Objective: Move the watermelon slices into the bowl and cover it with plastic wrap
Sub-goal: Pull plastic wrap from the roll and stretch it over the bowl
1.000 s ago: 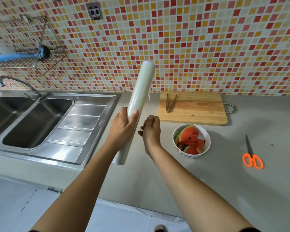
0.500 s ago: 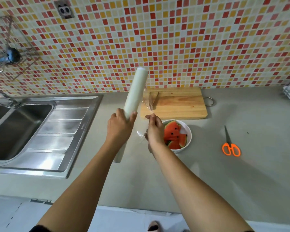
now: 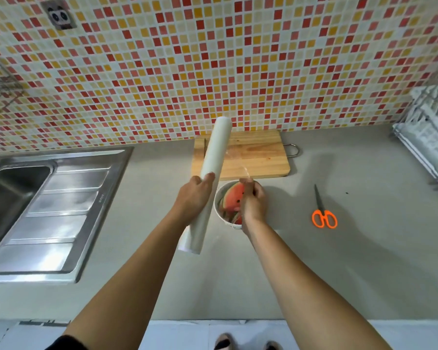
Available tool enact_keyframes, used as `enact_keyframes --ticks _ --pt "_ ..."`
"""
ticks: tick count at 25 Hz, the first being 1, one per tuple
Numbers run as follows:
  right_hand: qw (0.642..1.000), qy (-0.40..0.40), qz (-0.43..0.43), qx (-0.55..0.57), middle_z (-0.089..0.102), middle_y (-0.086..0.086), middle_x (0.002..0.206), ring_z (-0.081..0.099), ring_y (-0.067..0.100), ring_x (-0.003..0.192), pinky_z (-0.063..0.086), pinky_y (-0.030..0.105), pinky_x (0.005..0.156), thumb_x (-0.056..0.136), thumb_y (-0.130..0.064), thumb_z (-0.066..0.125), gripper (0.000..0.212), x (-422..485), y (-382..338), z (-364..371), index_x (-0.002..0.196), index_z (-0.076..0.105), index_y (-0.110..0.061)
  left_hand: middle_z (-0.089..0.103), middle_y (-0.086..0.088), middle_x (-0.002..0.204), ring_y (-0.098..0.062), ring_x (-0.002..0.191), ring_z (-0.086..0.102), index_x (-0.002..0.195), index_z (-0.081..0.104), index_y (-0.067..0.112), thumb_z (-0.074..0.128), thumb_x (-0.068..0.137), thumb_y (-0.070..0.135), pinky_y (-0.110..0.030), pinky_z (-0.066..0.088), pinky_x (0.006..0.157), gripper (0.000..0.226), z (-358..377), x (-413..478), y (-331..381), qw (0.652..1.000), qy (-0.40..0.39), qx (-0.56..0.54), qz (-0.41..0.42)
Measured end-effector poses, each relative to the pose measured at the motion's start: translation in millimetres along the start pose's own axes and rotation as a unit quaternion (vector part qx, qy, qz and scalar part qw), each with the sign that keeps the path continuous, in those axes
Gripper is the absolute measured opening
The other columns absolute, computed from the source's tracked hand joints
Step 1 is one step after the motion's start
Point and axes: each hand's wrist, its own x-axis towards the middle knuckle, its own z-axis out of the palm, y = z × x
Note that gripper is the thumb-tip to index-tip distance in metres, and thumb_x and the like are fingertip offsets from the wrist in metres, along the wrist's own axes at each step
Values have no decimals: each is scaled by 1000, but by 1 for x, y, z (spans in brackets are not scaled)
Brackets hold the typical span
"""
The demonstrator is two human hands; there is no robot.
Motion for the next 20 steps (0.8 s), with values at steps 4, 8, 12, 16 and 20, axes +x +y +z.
enact_keyframes --ticks 4,8,12,16,20 --pt "998 23 -41 -43 68 6 97 61 21 85 48 20 68 95 -30 42 28 29 4 -45 92 68 -18 57 -19 111 -35 97 56 105 40 6 47 89 51 -40 46 84 49 33 0 15 999 -8 15 33" --pt "998 46 -10 -42 64 -3 89 53 16 78 42 32 73 94 -32 42 29 46 17 -74 95 69 -20 57 -10 98 -30 85 56 100 36 9 59 83 51 -35 45 73 52 57 -1 27 999 -7 1 46" --pt "998 54 10 -30 47 -11 66 39 8 58 32 23 56 94 -33 40 30 62 20 -94 92 67 -21 58 -13 104 -32 92 56 105 52 7 41 88 57 -33 41 76 54 67 9 44 997 -64 16 30" --pt "997 52 -1 -52 45 -13 64 37 5 55 29 21 52 95 -31 40 30 75 19 -104 95 66 -17 61 -13 105 -32 94 60 108 52 7 45 86 58 -39 50 84 55 72 18 45 994 -101 -2 29" --pt "993 44 -11 -107 47 -11 62 37 5 53 30 23 49 95 -31 40 30 85 24 -107 96 67 -19 55 1 83 -20 76 59 102 39 12 61 78 56 -32 46 63 55 68 21 29 999 -41 -19 13"
